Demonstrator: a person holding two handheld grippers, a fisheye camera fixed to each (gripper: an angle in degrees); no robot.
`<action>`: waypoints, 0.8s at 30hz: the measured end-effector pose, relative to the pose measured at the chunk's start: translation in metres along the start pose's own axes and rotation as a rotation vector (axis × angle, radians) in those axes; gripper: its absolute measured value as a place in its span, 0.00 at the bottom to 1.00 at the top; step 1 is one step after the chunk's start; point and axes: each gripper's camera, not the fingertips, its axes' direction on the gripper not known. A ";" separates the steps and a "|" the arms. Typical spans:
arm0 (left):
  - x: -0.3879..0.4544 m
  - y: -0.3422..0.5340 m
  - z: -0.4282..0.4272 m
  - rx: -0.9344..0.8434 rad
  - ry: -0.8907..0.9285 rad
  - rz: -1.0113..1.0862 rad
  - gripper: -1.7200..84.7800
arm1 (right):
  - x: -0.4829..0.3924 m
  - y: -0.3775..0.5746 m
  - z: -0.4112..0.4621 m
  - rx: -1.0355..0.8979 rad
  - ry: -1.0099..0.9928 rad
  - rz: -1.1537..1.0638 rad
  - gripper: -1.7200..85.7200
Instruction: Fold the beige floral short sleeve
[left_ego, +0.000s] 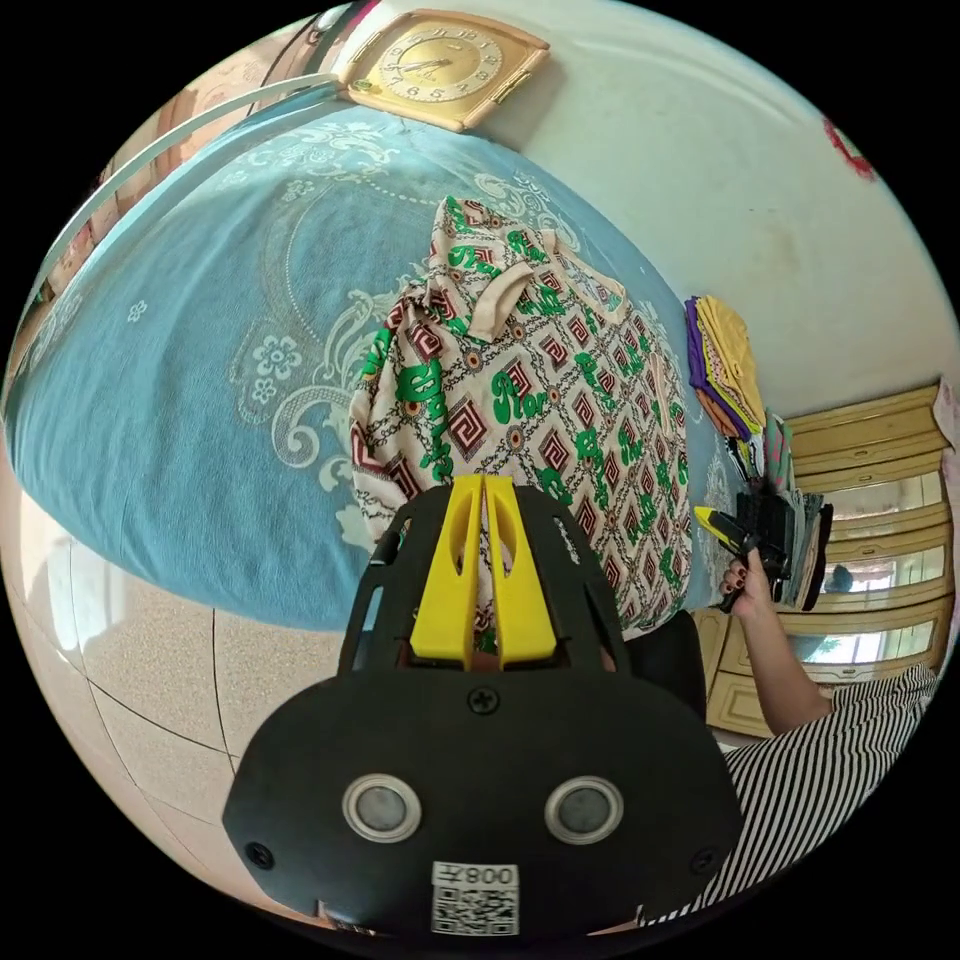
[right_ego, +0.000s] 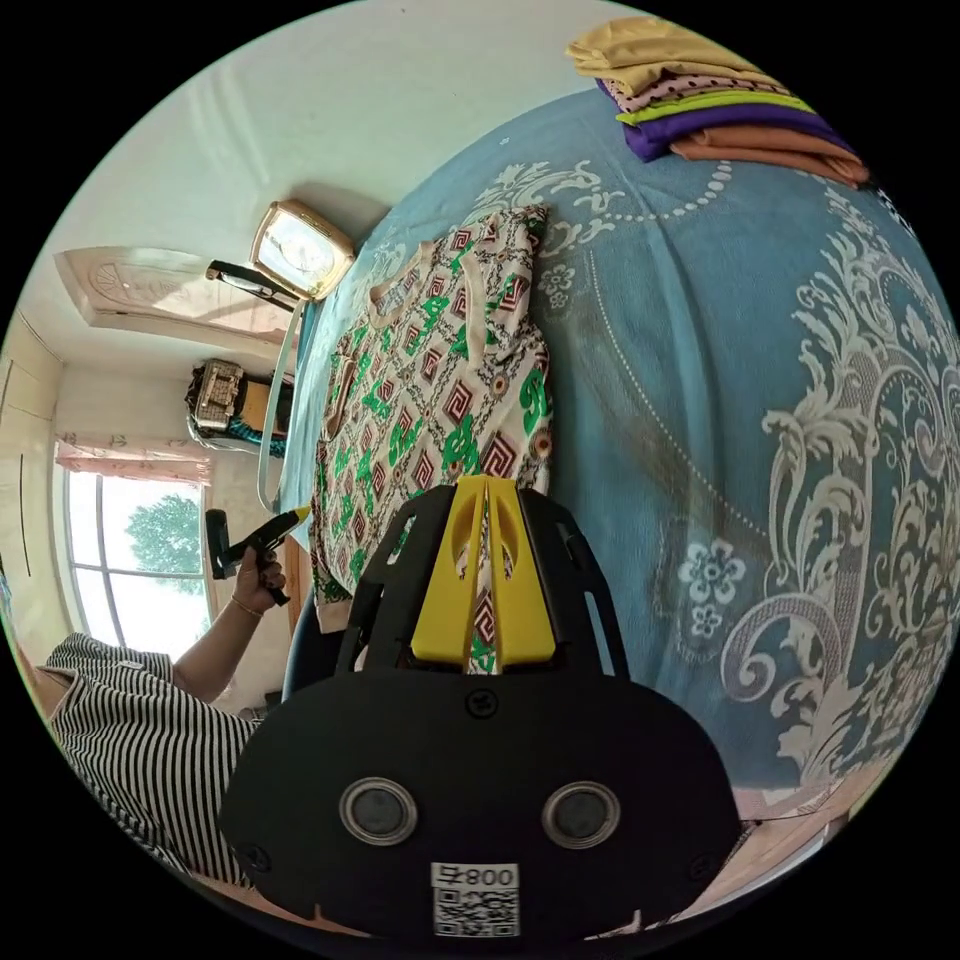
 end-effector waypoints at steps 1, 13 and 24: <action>-0.007 0.008 -0.003 -0.004 0.042 -0.017 0.03 | 0.003 0.020 -0.008 0.006 -0.025 0.012 0.02; -0.079 0.085 -0.015 -0.076 0.229 -0.125 0.13 | 0.019 0.148 -0.051 -0.086 -0.022 0.057 0.09; -0.062 0.082 0.018 -0.193 0.183 0.034 0.16 | 0.015 0.172 -0.038 -0.203 0.094 0.036 0.11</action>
